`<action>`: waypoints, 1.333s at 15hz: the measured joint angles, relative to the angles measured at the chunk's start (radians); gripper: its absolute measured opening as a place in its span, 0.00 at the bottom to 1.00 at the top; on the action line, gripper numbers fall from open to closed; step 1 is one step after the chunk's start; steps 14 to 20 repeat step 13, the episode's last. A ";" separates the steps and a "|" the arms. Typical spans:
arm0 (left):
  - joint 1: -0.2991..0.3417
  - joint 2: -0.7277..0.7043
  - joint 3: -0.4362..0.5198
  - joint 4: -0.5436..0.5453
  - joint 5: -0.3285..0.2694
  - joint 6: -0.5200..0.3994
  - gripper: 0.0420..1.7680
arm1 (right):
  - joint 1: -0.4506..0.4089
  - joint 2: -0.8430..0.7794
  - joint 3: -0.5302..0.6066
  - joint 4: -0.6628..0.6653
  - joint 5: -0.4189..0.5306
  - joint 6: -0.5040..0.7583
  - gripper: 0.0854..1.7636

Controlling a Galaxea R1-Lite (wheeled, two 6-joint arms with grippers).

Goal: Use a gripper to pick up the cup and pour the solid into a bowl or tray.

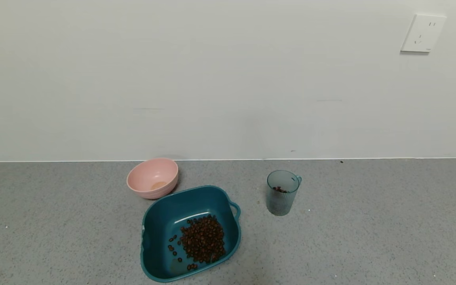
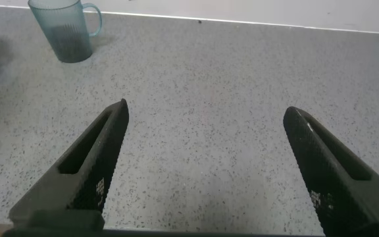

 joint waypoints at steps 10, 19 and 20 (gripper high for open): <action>0.000 0.000 0.000 0.000 0.000 0.000 0.99 | 0.000 0.000 0.000 0.000 0.000 0.000 0.97; 0.000 0.000 0.000 0.000 0.000 0.000 0.99 | 0.000 0.000 0.000 0.000 0.000 0.000 0.97; 0.000 0.000 0.000 0.000 0.000 0.000 0.99 | 0.000 0.000 0.000 0.000 0.000 0.000 0.97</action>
